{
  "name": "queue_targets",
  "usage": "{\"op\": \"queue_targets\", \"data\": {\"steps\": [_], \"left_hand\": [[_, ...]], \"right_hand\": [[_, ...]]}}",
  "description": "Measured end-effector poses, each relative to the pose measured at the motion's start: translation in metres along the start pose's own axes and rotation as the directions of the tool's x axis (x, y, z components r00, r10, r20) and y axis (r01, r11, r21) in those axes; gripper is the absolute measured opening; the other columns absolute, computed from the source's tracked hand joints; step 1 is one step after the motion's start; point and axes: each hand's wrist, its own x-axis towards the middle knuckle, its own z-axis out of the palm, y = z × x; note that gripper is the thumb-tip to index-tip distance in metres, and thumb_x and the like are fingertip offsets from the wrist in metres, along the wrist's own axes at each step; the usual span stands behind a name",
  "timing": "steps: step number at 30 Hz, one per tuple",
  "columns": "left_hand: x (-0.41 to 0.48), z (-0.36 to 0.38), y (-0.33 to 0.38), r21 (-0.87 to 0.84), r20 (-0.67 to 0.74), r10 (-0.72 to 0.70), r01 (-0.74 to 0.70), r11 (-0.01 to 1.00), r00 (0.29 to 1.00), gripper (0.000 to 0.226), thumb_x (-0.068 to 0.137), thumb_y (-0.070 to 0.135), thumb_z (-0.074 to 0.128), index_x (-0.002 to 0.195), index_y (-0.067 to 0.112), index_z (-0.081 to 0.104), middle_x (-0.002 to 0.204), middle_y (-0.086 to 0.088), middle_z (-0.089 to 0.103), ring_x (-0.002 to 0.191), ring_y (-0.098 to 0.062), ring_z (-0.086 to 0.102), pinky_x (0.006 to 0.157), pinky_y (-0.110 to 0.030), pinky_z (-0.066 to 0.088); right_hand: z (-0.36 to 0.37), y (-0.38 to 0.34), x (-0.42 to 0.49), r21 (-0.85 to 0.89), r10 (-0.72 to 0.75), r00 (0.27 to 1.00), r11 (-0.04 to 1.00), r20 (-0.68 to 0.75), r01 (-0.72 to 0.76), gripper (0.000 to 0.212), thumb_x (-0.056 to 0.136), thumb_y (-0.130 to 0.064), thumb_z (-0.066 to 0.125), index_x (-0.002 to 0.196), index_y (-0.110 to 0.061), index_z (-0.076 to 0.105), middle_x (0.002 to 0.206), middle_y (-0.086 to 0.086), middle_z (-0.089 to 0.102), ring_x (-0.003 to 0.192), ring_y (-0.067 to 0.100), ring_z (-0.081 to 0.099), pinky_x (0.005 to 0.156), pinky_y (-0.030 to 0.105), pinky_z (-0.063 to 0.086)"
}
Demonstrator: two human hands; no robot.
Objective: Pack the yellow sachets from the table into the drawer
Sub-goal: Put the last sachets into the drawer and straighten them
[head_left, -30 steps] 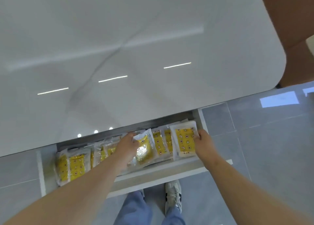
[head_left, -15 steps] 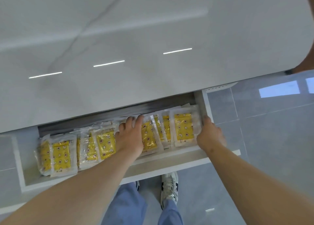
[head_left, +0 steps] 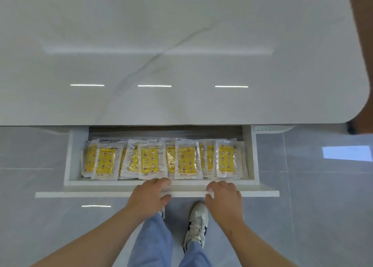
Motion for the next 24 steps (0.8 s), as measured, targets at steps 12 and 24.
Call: {"op": "queue_targets", "data": {"steps": [12,24], "left_hand": [[-0.040,-0.022,-0.016,-0.780,0.520,-0.515,0.133,-0.611,0.682,0.013,0.093,0.011,0.049,0.104,0.003,0.050,0.091,-0.014,0.049,0.074,-0.025,0.050,0.080,-0.040,0.044],[-0.003,-0.092,-0.043,-0.664,0.399,-0.285,0.060,-0.745,0.872,0.064,0.093,0.018,0.040,0.147,-0.002,0.011,0.145,-0.019,0.034,0.135,-0.033,0.035,0.108,-0.048,0.027]], "right_hand": [[0.000,-0.051,-0.011,0.745,0.214,0.724,-0.335,0.656,-0.577,0.038,0.094,-0.014,0.050,0.127,0.003,0.044,0.116,0.026,0.050,0.126,0.036,0.046,0.108,0.043,0.036],[-0.052,-0.075,0.043,0.663,0.137,0.807,-0.656,0.574,-0.361,0.063,0.090,-0.017,0.041,0.148,-0.009,0.018,0.146,0.021,0.034,0.132,0.038,0.039,0.111,0.048,0.028]]}}
